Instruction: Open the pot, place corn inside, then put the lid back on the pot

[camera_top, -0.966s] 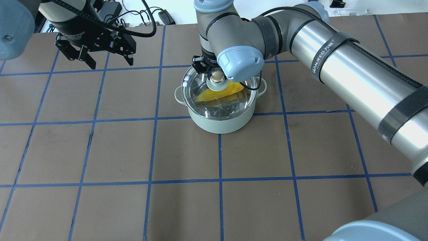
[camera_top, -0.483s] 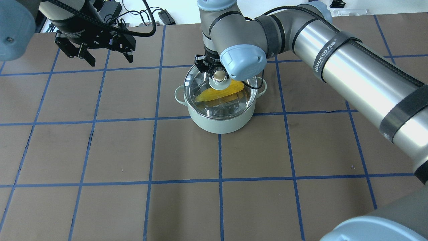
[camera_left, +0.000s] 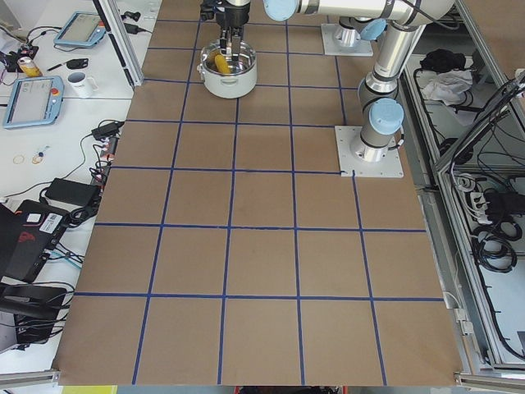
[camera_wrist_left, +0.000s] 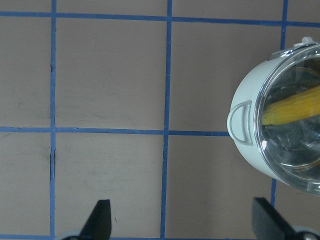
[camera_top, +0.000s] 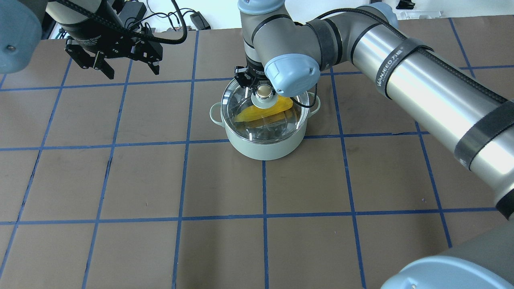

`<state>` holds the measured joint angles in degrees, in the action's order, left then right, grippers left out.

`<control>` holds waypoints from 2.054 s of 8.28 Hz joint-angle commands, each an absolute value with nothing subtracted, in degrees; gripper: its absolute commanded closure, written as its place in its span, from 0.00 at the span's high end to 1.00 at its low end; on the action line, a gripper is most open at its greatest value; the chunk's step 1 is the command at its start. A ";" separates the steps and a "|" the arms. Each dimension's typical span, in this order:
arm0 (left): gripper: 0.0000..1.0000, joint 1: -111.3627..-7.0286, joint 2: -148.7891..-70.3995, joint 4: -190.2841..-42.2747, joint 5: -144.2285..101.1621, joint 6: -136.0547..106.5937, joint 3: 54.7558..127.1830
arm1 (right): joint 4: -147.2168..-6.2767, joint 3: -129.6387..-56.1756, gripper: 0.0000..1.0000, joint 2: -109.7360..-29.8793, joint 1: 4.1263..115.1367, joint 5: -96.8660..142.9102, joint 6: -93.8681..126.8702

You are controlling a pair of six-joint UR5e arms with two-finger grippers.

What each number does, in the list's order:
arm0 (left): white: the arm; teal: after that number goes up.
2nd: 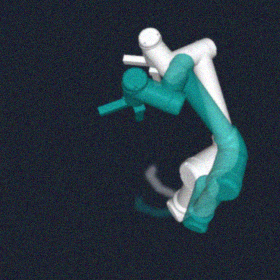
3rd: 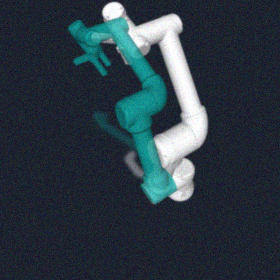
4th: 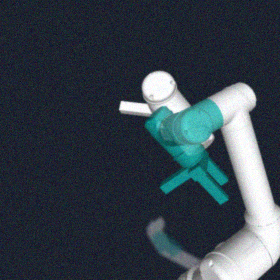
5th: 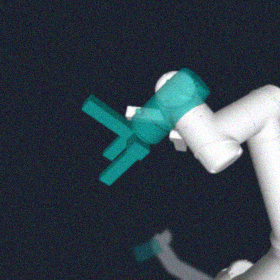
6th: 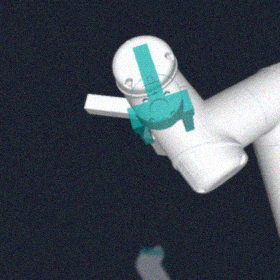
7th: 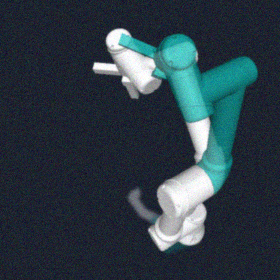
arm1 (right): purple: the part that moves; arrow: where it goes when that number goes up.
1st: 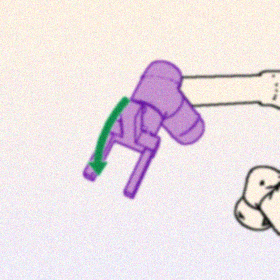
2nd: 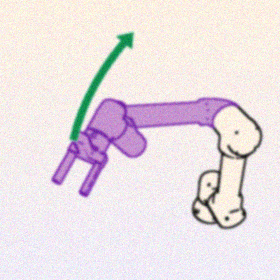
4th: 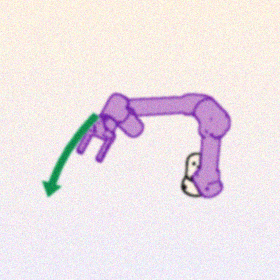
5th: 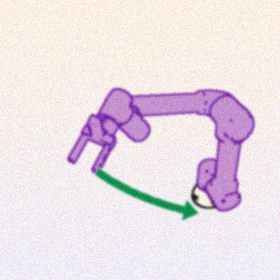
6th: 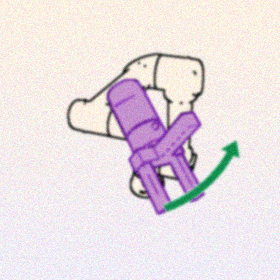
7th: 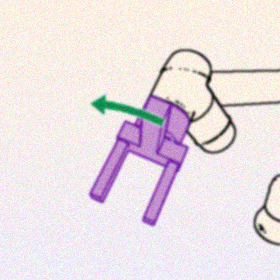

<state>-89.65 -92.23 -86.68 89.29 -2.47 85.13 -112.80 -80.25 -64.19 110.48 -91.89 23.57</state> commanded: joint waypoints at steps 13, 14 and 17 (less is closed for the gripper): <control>1.00 -89.65 -92.46 -86.75 89.12 -2.81 85.34 | -112.86 -80.85 1.00 -68.17 108.73 -93.43 22.51; 1.00 -89.65 -92.46 -86.75 89.47 -2.90 85.25 | -109.02 -81.29 1.00 -71.42 106.37 -93.08 20.15; 1.00 -89.65 -92.46 -86.84 89.65 -2.72 85.08 | -93.20 -83.66 1.00 -85.65 98.72 -92.55 10.58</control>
<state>-89.65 -92.41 -86.75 89.50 -2.70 85.21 -101.51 -81.84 -77.20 103.07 -92.84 16.62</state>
